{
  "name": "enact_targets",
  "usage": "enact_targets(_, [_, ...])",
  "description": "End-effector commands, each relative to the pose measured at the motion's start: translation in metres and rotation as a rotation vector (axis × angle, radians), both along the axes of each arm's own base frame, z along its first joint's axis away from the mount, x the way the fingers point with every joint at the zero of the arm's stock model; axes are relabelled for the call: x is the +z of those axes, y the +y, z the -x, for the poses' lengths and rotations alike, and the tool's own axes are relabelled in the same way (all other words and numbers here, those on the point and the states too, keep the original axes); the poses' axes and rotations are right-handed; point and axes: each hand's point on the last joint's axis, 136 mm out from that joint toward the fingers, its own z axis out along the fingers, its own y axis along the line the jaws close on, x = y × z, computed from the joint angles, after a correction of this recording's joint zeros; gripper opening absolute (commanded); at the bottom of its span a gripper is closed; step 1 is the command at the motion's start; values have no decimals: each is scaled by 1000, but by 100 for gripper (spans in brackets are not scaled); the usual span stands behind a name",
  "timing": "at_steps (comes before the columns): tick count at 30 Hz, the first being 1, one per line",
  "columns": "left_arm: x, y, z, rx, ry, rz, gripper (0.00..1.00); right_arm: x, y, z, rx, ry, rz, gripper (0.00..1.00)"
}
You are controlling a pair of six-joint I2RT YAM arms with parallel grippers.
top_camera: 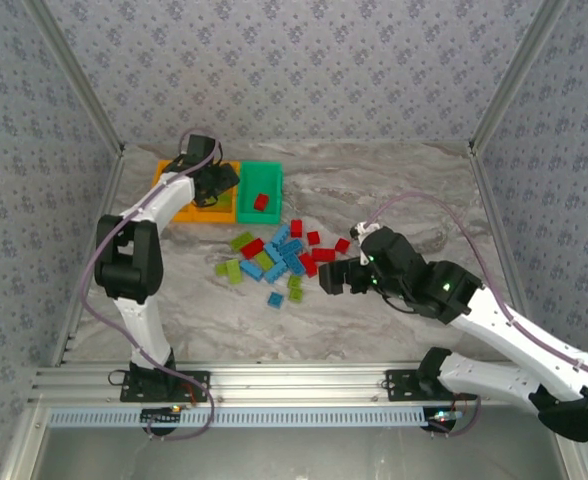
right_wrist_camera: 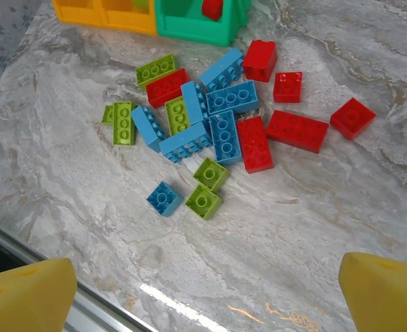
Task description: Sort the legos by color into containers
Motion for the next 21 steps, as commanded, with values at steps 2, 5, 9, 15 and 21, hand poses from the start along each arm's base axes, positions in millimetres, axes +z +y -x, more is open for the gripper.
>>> enact_targets(2, [56,-7,25,-57,-76,59,81,-10,-11,-1,-49,9,29,100])
enact_targets(5, [87,-32,65,-151,-142,81,80,-12,-9,-7,-59,-1,27,100])
enact_targets(9, [98,-77,138,-333,-172,-9,81,-17,-7,-18,-90,-6,30,100])
enact_targets(15, [37,-97,224,-253,-29,78,72,-21,1,-28,-99,5,14,100])
enact_targets(21, [-19,-110,245,-28,54,301,74,-27,11,-33,-86,39,15,100])
